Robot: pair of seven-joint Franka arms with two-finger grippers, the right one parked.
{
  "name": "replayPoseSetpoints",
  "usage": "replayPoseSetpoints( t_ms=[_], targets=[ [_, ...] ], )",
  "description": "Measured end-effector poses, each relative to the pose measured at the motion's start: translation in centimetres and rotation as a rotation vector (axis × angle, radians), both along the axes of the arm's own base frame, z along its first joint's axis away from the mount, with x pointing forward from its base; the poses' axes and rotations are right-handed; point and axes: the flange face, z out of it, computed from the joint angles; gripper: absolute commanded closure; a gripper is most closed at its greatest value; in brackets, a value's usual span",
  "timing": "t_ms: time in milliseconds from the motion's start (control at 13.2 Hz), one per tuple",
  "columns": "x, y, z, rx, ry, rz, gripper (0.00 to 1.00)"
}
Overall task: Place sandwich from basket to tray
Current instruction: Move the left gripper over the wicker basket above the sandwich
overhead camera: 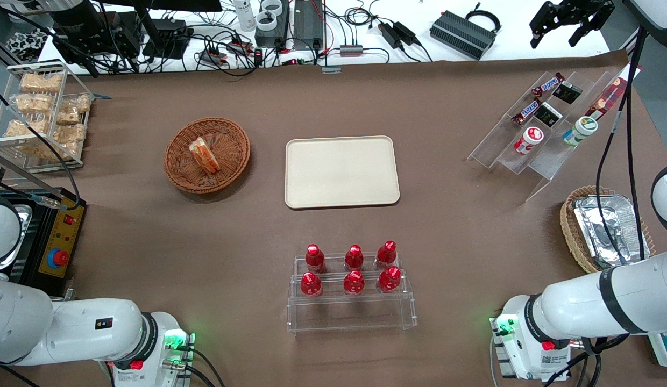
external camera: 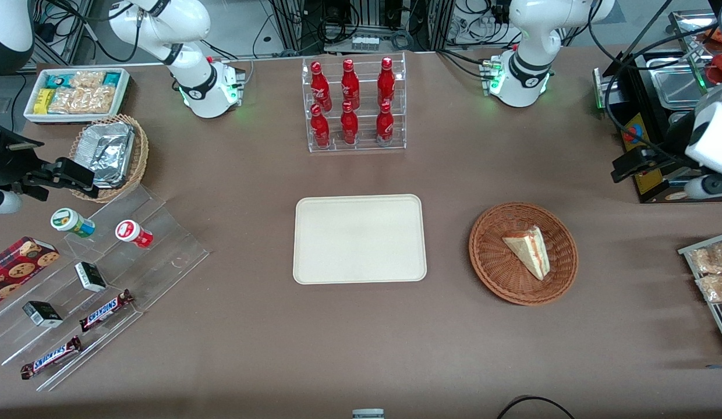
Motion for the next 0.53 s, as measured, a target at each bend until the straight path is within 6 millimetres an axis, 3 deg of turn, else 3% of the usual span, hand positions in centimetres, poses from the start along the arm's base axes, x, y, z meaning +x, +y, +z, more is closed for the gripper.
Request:
replayPoseSetpoints(
  t_ms=[529],
  targets=[
    [0.8,0.0,-7.3,0.0,-0.003,0.001,0.0]
  ],
)
